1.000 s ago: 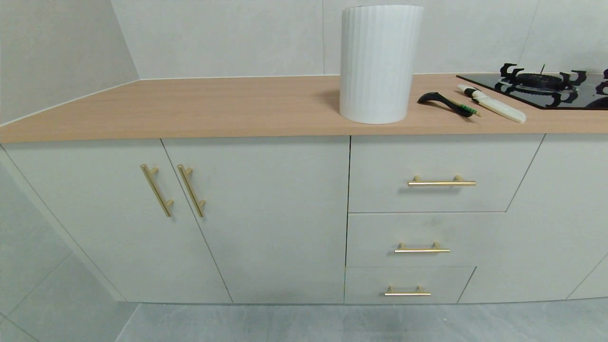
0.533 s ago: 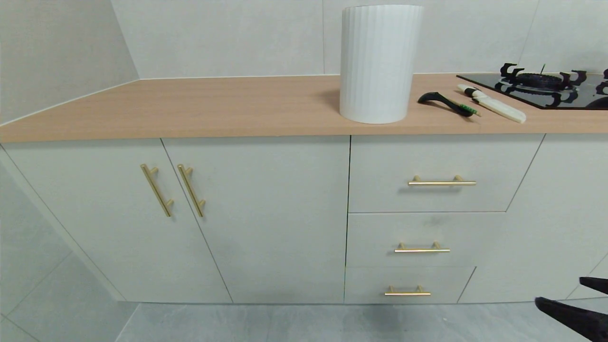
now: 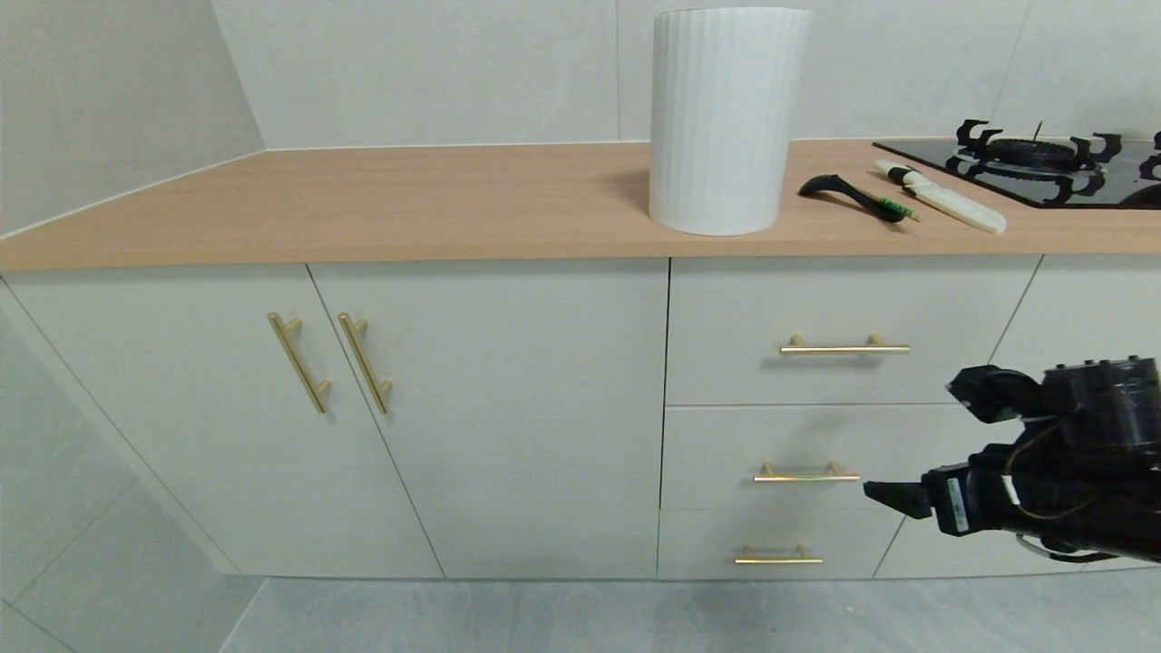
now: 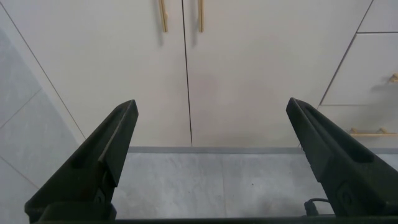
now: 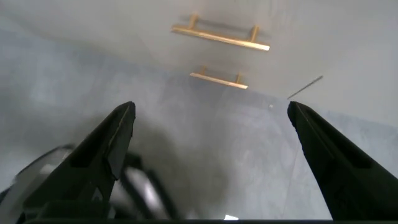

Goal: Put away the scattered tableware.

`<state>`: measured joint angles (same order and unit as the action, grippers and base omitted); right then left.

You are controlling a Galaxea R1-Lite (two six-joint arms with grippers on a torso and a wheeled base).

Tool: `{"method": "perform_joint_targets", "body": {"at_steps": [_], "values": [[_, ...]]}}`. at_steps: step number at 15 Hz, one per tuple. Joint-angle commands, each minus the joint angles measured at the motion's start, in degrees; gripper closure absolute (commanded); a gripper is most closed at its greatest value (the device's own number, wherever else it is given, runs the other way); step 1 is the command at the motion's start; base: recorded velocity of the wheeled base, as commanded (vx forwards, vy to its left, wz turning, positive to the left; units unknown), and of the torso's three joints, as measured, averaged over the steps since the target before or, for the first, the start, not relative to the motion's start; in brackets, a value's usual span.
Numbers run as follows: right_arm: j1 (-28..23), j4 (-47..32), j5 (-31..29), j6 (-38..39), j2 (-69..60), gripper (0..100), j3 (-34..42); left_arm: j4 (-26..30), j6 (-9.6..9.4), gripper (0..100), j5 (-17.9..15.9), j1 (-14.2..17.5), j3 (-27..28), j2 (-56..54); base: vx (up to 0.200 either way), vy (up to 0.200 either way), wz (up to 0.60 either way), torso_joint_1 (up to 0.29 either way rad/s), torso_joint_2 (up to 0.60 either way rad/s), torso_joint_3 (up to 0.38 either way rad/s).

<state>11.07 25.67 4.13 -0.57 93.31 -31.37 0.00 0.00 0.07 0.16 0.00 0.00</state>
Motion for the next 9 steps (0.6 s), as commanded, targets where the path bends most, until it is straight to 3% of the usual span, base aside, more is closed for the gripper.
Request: {"method": "perform_joint_targets", "body": {"at_steps": [1, 9], "values": [[0.09, 7.64, -2.29, -0.04, 14.97, 0, -1.86, 0.00, 0.00, 0, 0.01, 0.02, 0.00, 0.09, 0.000, 0.000, 0.00, 0.000, 0.00, 0.000], [0.88, 32.33, -9.41, 4.09, 32.11, 0, -2.30, 0.00, 0.00, 0, 0.01, 0.02, 0.00, 0.09, 0.000, 0.000, 0.00, 0.000, 0.00, 0.000]]}}
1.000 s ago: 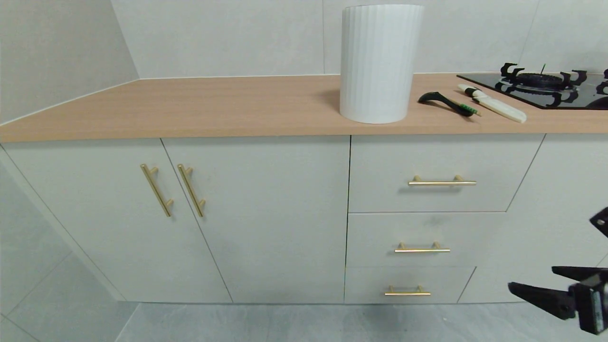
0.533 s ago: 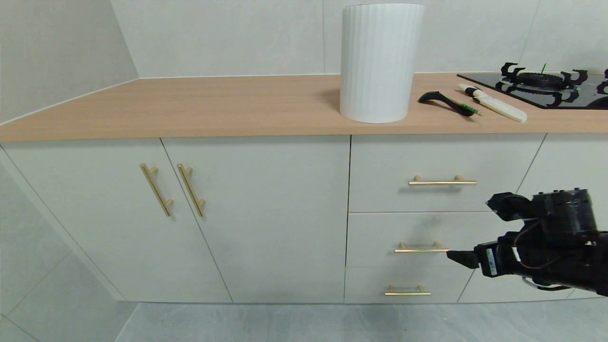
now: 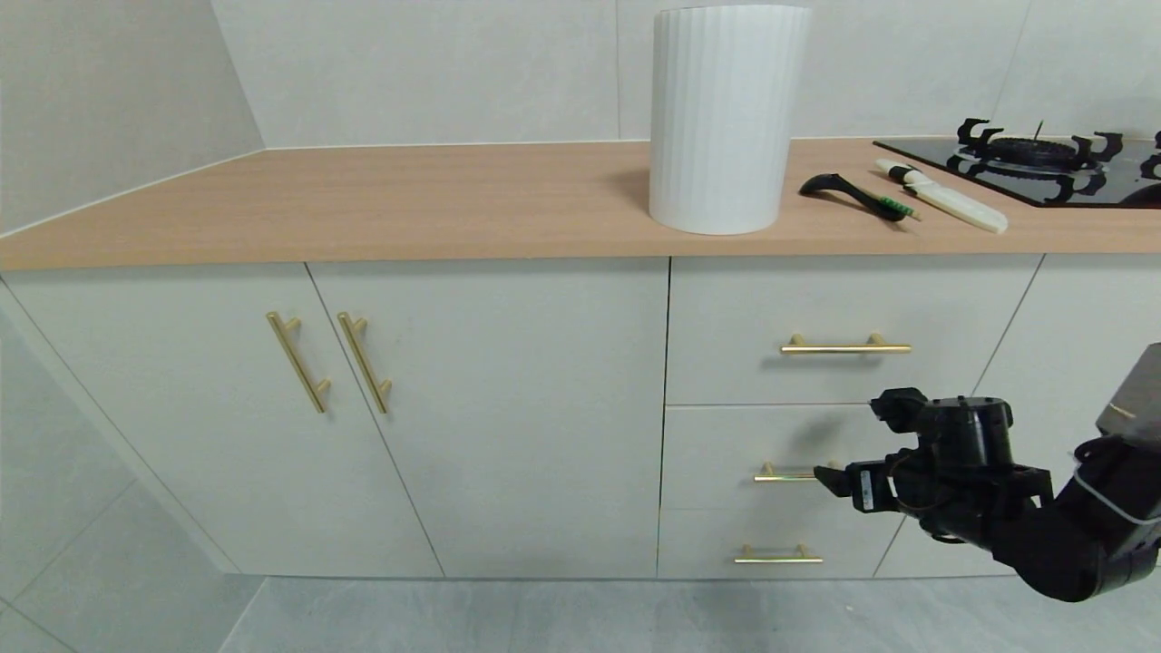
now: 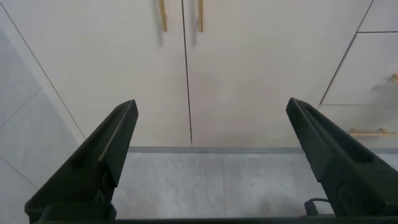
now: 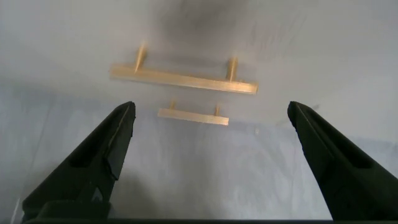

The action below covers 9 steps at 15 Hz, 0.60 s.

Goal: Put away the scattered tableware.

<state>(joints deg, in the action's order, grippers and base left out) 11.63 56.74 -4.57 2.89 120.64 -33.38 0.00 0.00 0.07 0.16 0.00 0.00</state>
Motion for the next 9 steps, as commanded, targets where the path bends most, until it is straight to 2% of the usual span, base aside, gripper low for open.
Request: {"method": "perform_joint_targets", "body": {"at_steps": [1, 6, 9], "values": [[0.32, 2.24, -0.70, 0.71, 5.48, 0, -0.55, 0.00, 0.00, 0, 0.01, 0.02, 0.00, 0.09, 0.000, 0.000, 0.00, 0.000, 0.00, 0.000], [0.32, 9.27, -2.90, 3.18, 11.99, 0, -3.98, 0.00, 0.00, 0, 0.01, 0.02, 0.00, 0.09, 0.000, 0.000, 0.00, 0.000, 0.00, 0.000], [0.24, 10.68, -4.48, 3.35, 14.10, 0, -5.82, 0.00, 0.00, 0, 0.01, 0.02, 0.00, 0.09, 0.000, 0.000, 0.00, 0.000, 0.00, 0.000]]}}
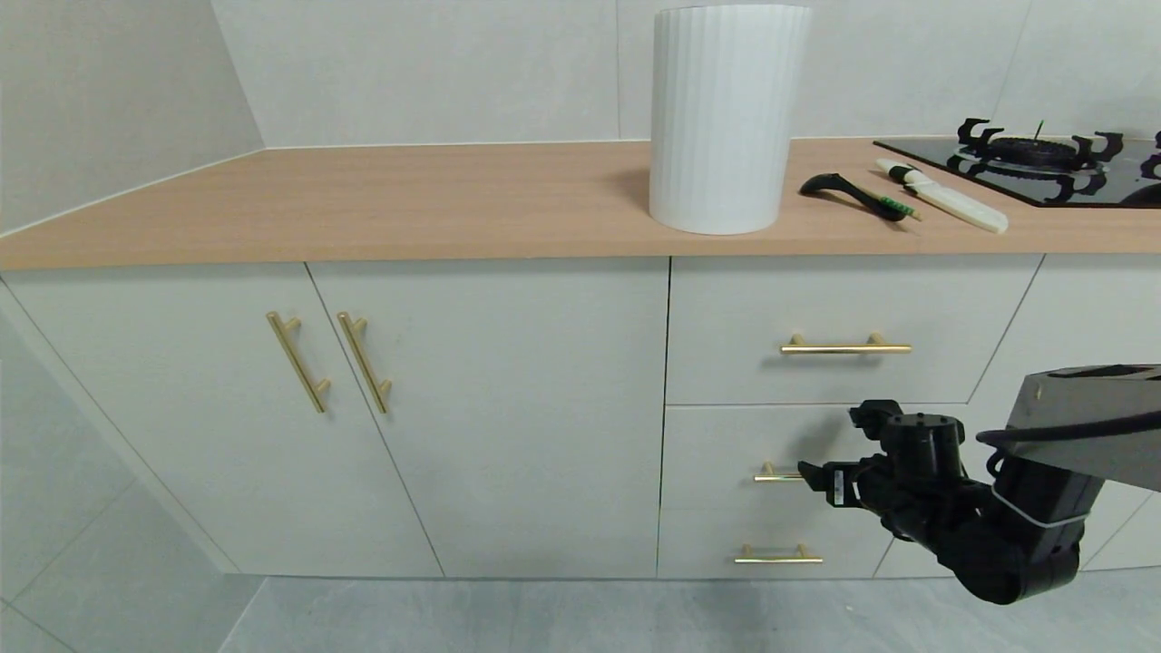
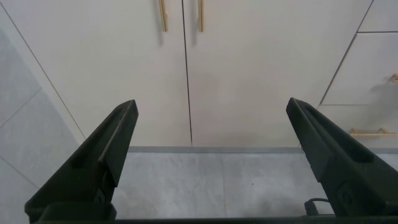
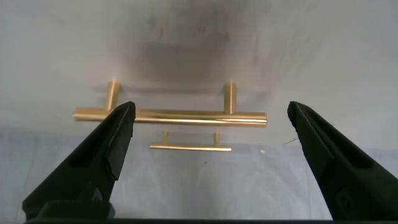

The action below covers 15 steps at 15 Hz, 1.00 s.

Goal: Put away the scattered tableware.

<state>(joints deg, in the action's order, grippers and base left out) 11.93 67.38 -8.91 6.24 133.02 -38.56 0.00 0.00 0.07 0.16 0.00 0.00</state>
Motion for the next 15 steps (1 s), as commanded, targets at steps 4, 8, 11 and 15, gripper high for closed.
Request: {"method": "perform_joint_targets", "body": {"at_steps": [4, 8, 11, 15], "values": [[0.02, 4.96, -2.69, 0.17, 6.72, 0, -3.54, 0.00, 0.00, 0, 0.01, 0.02, 0.00, 0.09, 0.000, 0.000, 0.00, 0.000, 0.00, 0.000], [-0.07, 5.31, -3.13, 0.17, 8.30, 0, -4.42, 0.00, 0.00, 0, 0.01, 0.02, 0.00, 0.09, 0.000, 0.000, 0.00, 0.000, 0.00, 0.000], [0.02, 4.69, -3.13, -0.35, 8.39, 0, -2.75, 0.00, 0.00, 0, 0.01, 0.02, 0.00, 0.09, 0.000, 0.000, 0.00, 0.000, 0.00, 0.000], [0.02, 4.69, -3.13, -0.44, 8.13, 0, -2.66, 0.00, 0.00, 0, 0.01, 0.02, 0.00, 0.09, 0.000, 0.000, 0.00, 0.000, 0.00, 0.000]]}}
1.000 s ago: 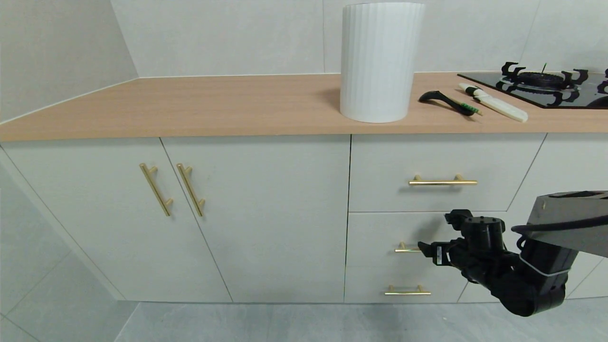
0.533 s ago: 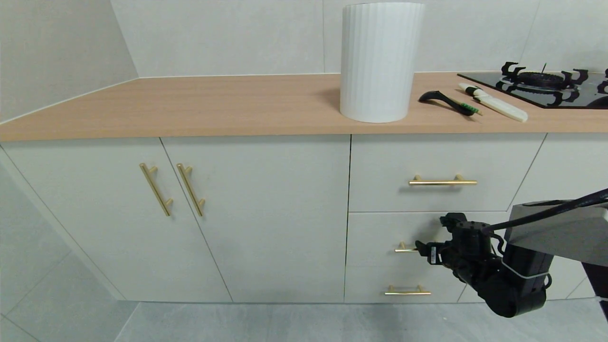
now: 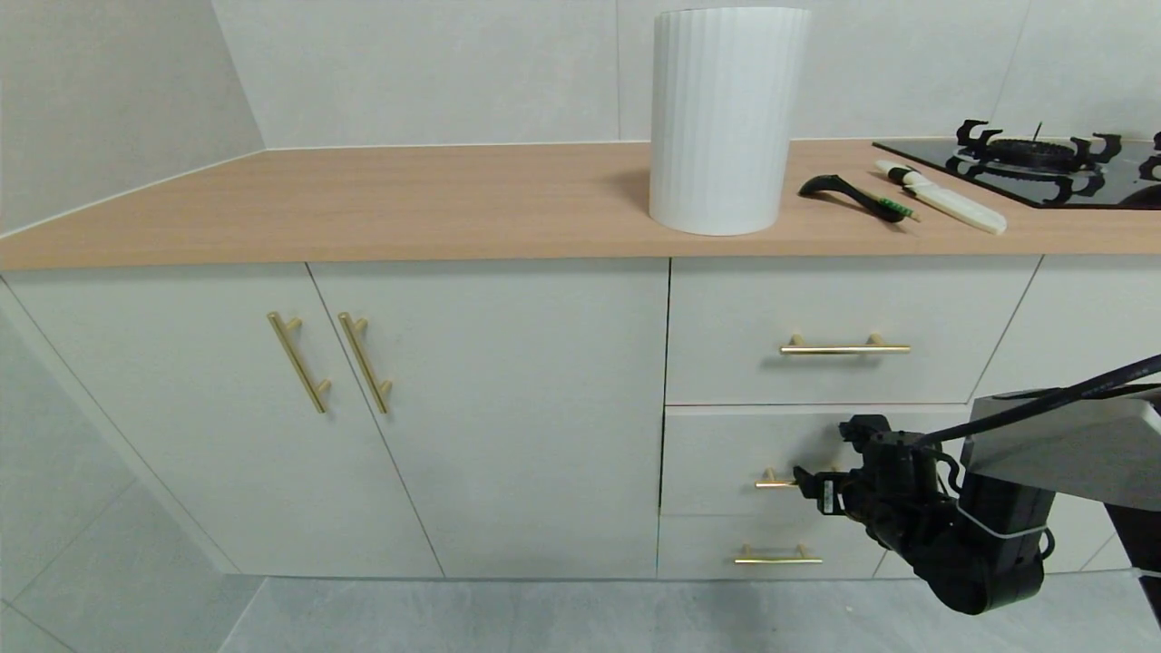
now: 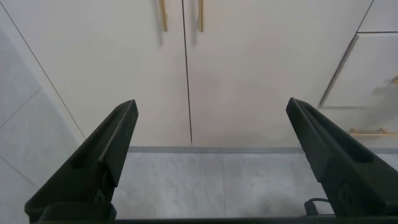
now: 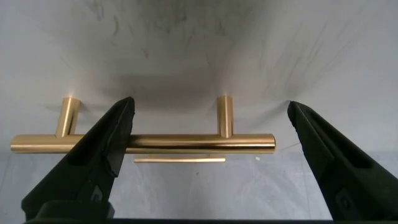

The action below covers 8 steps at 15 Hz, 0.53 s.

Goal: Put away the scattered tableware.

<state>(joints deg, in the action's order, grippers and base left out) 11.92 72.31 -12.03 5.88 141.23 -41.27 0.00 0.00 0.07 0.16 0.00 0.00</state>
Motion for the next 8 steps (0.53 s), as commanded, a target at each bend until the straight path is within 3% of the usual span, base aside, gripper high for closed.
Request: {"method": "perform_joint_targets", "body": {"at_steps": [1, 4, 8], "values": [[0.03, -0.24, -0.01, -0.08, -0.08, 0, 0.04, 0.00, 0.00, 0, 0.01, 0.02, 0.00, 0.09, 0.000, 0.000, 0.00, 0.000, 0.00, 0.000], [0.03, -1.74, -0.01, -0.08, -1.92, 0, 1.89, 0.00, 0.00, 0, 0.01, 0.02, 0.00, 0.09, 0.000, 0.000, 0.00, 0.000, 0.00, 0.000], [0.82, -22.48, 3.59, 0.01, -22.58, 0, 6.55, 0.00, 0.00, 0, 0.01, 0.02, 0.00, 0.09, 0.000, 0.000, 0.00, 0.000, 0.00, 0.000]]}}
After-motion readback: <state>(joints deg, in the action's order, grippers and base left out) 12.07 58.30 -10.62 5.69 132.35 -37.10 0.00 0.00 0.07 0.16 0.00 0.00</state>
